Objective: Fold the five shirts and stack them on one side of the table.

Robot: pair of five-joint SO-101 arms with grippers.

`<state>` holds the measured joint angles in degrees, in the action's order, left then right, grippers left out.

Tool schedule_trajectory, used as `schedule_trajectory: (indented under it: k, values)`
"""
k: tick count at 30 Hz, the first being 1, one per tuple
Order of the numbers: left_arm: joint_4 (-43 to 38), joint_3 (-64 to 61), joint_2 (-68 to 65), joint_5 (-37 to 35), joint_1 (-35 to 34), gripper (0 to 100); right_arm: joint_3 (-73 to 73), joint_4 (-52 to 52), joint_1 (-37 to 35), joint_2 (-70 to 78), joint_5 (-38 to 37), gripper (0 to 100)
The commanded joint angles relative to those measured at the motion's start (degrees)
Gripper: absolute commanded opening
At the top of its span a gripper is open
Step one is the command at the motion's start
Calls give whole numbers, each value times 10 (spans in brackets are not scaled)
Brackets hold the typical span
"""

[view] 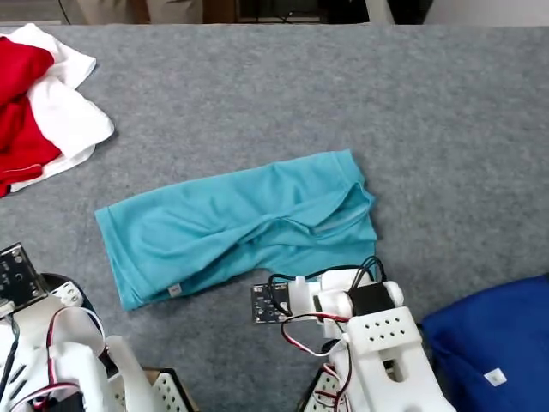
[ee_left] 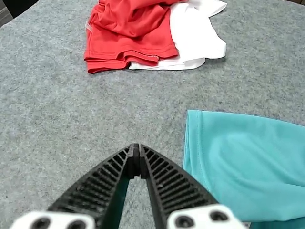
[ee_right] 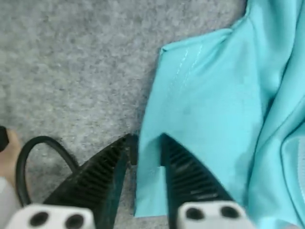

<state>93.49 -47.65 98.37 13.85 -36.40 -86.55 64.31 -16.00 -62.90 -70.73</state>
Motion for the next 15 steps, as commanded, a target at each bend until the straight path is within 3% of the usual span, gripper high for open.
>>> schedule_trajectory:
  k: [1,8,11,15]
  values:
    - [-13,5,-12,2,-4,24,-20,22,-6,-1,6,58]
    - [-11,30,-12,2,-4,24,-20,22,-6,-1,6,70]
    - [-11,32,-12,2,-4,24,-20,19,-4,-1,6,5]
    - [-11,33,-12,2,-4,24,-13,18,-2,-4,7,5]
